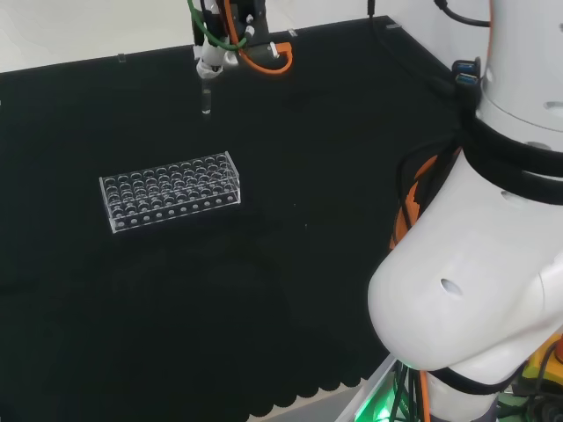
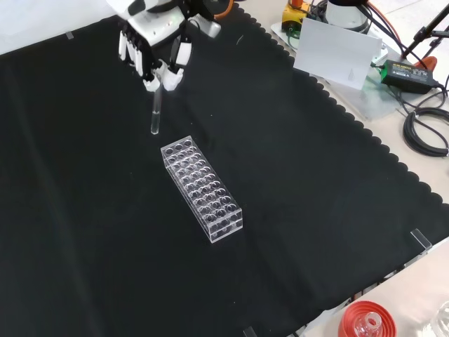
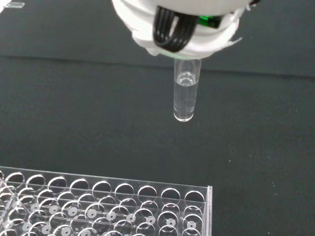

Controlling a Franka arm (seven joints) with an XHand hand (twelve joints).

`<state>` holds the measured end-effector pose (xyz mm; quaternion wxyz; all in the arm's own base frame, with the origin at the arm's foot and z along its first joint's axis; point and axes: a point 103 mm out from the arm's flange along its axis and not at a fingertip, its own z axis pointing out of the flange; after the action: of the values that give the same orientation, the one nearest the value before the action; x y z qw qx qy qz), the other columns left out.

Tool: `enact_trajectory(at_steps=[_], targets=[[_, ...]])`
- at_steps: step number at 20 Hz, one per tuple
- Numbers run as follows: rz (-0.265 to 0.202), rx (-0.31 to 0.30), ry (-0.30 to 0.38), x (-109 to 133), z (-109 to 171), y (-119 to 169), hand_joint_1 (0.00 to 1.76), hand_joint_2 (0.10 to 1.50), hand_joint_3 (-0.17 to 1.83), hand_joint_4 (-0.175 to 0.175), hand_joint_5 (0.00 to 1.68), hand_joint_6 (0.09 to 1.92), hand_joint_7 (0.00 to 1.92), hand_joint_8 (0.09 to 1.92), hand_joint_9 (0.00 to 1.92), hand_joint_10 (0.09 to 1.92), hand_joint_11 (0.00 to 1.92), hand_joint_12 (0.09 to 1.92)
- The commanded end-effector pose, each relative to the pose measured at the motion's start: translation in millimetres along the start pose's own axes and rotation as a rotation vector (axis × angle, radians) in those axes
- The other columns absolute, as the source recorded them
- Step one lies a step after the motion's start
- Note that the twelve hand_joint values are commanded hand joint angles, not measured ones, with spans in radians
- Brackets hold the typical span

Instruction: Shake the test tube.

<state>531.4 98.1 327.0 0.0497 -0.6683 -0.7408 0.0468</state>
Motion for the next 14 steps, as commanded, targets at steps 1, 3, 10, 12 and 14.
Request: enact_trajectory(at_steps=[1, 3, 10, 12, 14], targets=[[0.007, -0.008, 0.012, -5.8, -7.2, -12.5, 1.43, 0.71, 0.44, -0.175, 1.38, 0.37, 1.82, 0.34, 1.39, 0.40, 1.03, 1.15], [0.011, -0.010, 0.008, -7.0, -9.2, -14.0, 1.43, 0.71, 0.44, -0.175, 1.38, 0.37, 1.82, 0.34, 1.39, 0.40, 1.03, 1.15], [-0.008, -0.013, 0.027, 10.6, -14.8, -13.1, 1.43, 0.71, 0.45, -0.175, 1.38, 0.37, 1.83, 0.34, 1.39, 0.40, 1.03, 1.15], [-0.040, -0.017, 0.053, 28.7, -17.2, -12.3, 1.43, 0.70, 0.45, -0.175, 1.38, 0.37, 1.83, 0.34, 1.39, 0.40, 1.03, 1.15], [-0.083, -0.020, 0.082, 49.9, -20.8, -12.4, 1.43, 0.70, 0.45, -0.175, 1.38, 0.37, 1.83, 0.34, 1.40, 0.40, 1.03, 1.15]])
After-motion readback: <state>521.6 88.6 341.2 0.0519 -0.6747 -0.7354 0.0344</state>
